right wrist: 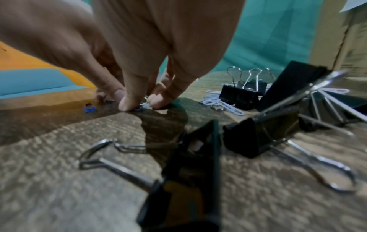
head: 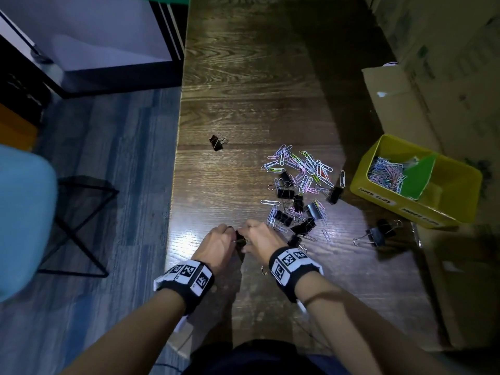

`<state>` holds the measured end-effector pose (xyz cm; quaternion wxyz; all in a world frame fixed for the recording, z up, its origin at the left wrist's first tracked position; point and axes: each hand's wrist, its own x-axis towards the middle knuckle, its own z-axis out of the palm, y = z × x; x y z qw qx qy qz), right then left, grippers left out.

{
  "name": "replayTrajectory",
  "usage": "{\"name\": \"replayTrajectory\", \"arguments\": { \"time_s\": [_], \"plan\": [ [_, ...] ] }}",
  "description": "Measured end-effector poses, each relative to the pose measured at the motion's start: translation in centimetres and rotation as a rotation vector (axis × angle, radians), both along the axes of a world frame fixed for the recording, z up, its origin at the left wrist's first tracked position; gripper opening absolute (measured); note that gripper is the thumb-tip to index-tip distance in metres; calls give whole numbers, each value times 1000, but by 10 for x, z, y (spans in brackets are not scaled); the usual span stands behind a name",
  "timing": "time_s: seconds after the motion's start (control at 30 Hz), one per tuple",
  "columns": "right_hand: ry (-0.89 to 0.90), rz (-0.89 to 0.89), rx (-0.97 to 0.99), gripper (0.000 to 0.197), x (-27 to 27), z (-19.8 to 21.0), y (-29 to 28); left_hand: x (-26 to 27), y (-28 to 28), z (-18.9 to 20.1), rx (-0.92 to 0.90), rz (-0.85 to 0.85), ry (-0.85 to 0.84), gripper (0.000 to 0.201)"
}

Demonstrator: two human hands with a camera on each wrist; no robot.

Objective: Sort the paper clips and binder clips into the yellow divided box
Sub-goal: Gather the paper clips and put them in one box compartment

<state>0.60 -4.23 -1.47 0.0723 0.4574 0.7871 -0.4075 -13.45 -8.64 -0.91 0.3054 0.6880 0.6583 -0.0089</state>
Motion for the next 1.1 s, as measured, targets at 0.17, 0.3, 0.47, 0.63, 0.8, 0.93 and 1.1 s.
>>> {"name": "replayTrajectory", "arguments": {
  "time_s": [0.17,0.3,0.47,0.63,0.8,0.93,1.1],
  "plan": [
    [-70,29,54,16,-5,-2,1,-10,-5,-1,99,-123,-28,21],
    [-167,122,133,22,-4,5,-8,-20,-9,-1,154,-243,45,20],
    [-237,155,248,32,-9,16,-18,-31,-14,-7,175,-177,-14,19],
    [-252,211,326,44,-6,10,-25,-35,-25,-11,146,-131,-21,22],
    [-230,182,335,40,5,11,-26,-33,-43,-13,279,-225,-19,16],
    [-173,217,281,30,11,8,-35,-28,-55,-27,285,-386,57,25],
    [-200,289,291,31,7,10,-39,-21,-62,-28,368,-413,100,32]
  ]
}}
